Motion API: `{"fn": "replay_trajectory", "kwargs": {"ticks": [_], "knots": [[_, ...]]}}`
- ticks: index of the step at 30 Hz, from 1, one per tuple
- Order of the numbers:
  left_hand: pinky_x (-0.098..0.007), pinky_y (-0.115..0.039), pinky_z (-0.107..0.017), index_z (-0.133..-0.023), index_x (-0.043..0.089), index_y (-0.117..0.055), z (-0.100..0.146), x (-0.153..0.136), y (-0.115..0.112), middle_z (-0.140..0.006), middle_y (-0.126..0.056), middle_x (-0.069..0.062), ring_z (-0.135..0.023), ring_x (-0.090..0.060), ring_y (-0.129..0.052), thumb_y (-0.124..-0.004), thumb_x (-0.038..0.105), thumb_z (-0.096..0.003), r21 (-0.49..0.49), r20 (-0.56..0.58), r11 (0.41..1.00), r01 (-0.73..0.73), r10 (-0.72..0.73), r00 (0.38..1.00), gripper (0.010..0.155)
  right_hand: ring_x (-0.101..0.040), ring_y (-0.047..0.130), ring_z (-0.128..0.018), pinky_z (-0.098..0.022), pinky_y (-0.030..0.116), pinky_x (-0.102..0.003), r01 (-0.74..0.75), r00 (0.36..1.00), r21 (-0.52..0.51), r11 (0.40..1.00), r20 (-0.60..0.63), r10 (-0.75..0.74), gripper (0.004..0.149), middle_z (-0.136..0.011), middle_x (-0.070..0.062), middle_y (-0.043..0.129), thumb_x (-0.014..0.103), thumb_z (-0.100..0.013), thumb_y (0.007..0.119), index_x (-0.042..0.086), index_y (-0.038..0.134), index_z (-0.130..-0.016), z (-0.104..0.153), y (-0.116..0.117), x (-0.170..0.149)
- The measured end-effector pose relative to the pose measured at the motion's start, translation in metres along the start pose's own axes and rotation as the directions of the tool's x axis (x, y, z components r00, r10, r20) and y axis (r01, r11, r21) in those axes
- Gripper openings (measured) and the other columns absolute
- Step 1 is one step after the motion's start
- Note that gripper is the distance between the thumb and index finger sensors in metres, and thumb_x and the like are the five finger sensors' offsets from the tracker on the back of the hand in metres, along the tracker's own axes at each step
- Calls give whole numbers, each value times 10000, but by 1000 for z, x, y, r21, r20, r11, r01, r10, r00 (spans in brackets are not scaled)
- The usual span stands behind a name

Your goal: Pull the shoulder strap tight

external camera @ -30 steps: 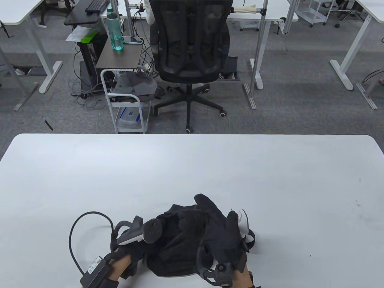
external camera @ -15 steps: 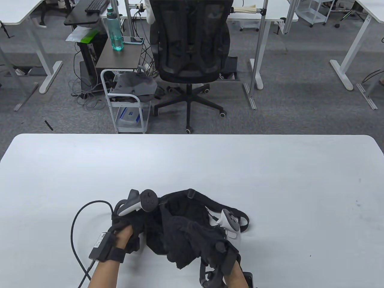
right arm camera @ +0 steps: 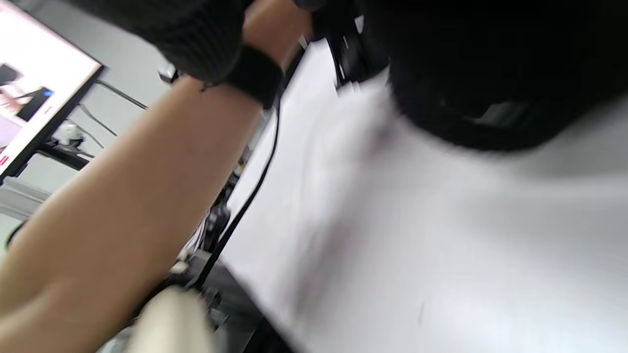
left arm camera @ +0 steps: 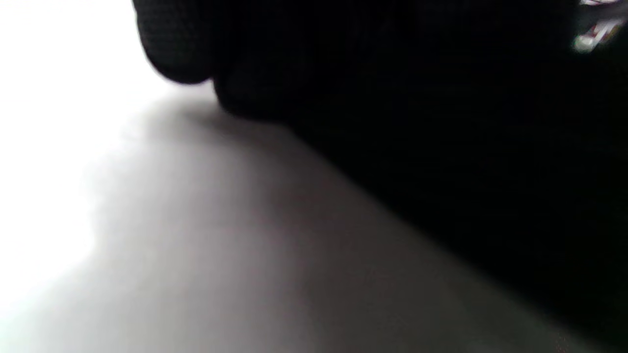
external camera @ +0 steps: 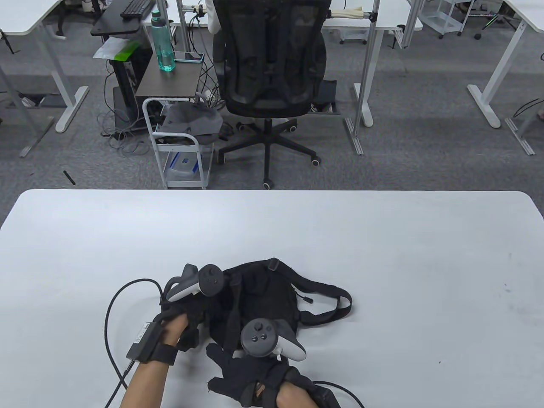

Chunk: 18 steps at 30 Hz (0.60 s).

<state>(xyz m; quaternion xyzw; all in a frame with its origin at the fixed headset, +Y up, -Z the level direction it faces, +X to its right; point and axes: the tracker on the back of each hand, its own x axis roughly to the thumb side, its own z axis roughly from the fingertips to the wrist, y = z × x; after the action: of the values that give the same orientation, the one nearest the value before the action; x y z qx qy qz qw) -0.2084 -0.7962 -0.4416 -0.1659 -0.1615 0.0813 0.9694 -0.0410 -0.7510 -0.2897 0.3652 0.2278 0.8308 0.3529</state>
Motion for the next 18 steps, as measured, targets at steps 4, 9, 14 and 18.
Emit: {"fn": "replay_trajectory", "kwargs": {"ticks": [4, 9, 14, 18], "knots": [[-363, -881, -419, -1005, 256, -626, 25, 2, 14, -718, -982, 35, -530, -199, -1051, -800, 539, -355, 106, -25, 994, -34, 37, 999, 730, -555, 957, -615, -428, 795, -637, -189, 976, -291, 938, 53, 213, 844, -810, -411, 803, 596, -515, 650, 64, 371, -1108, 21, -30, 16], [-378, -881, -446, -982, 259, -694, 68, 7, 25, -786, -997, 5, -591, -219, -1054, -773, 551, -374, 245, -74, 967, 68, -51, 996, 680, -559, 894, -700, -497, 732, -643, -215, 975, -550, 807, -70, 213, 811, -878, -390, 767, 560, -517, 658, -58, 589, -1038, 50, -70, -6], [-458, -765, -659, -1083, 244, -498, 99, 18, 20, -1135, -681, -79, -982, -307, -795, -690, 609, -391, 188, -59, 977, 100, -90, 994, 805, -629, 454, -923, -623, 339, -667, -260, 959, -552, 792, -244, 145, 796, -1058, -350, 464, 512, -514, 667, -50, 523, -1059, 58, -84, -62], [-548, -614, -745, -1108, 244, -352, 116, 25, 13, -1220, -419, -111, -1103, -366, -507, -673, 618, -385, 223, 50, 975, 14, -25, 998, 874, -577, 191, -948, -600, 146, -630, -301, 925, -486, 821, -358, 128, 816, -1091, -305, 316, 499, -510, 662, -19, 389, -1077, 55, -80, -94]]}}
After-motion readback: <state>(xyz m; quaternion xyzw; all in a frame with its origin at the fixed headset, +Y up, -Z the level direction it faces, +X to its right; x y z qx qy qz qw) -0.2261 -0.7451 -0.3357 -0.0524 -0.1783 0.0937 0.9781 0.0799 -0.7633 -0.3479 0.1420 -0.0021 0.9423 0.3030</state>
